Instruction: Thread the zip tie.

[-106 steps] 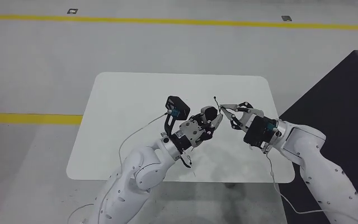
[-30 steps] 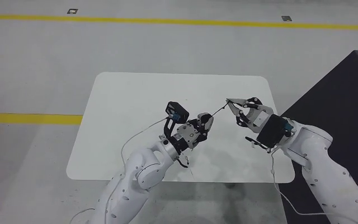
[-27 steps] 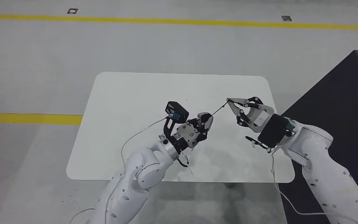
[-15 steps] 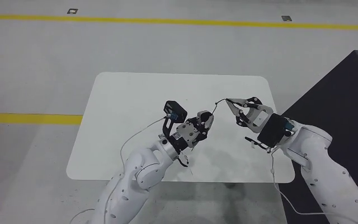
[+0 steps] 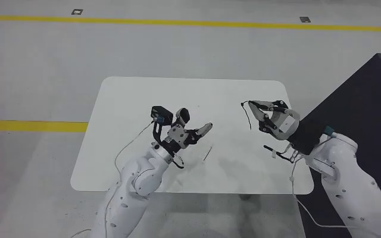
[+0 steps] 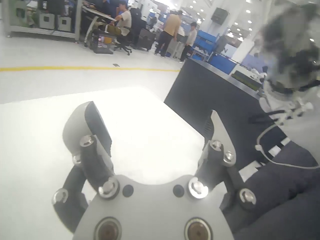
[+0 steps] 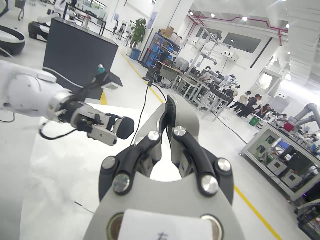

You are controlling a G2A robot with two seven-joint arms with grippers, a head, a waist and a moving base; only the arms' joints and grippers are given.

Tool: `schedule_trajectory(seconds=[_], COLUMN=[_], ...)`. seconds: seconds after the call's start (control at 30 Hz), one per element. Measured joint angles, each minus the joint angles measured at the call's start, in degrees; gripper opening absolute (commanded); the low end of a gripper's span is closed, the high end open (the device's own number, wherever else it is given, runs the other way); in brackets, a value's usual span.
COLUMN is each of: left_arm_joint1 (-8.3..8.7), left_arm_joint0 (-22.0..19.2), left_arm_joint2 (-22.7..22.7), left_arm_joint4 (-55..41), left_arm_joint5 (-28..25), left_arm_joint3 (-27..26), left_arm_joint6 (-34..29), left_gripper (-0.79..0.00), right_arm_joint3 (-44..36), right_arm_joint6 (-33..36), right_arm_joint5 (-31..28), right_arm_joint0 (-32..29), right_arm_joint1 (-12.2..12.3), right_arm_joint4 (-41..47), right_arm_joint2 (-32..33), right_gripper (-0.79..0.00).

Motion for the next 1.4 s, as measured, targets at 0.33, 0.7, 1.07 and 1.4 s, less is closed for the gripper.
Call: schedule_trajectory(seconds=[0.33, 0.7, 1.07, 1.4], left_arm_joint1=[0.62, 0.71, 0.71, 0.71], left_arm_joint0=[-0.38, -0.34, -0.34, -0.34], left_arm_joint2=[-6.55, -6.23, -6.23, -6.23], left_arm_joint4=[0.12, 0.94, 0.94, 0.94], left_arm_joint5=[0.93, -0.18, -0.18, -0.18], left_arm_joint3=[6.03, 5.42, 5.42, 5.42], left_arm_joint6=[5.72, 4.38, 4.38, 4.38], left_gripper=[0.000, 0.000, 0.000, 0.000], right_arm_joint3=[-1.21, -0.97, -0.97, -0.97], right_arm_joint6=[1.98, 2.04, 2.04, 2.04], right_arm_joint5=[-0.78, -0.94, -0.94, -0.94], right_arm_joint0=[-1.01, -1.11, -1.11, -1.11], right_arm_joint1=[-0.21, -0.20, -0.20, -0.20], right_arm_joint4=[1.98, 2.16, 2.16, 2.16], right_arm_joint2=[1.12, 1.47, 1.47, 1.47], right_gripper=[-0.785, -0.785, -0.785, -0.785])
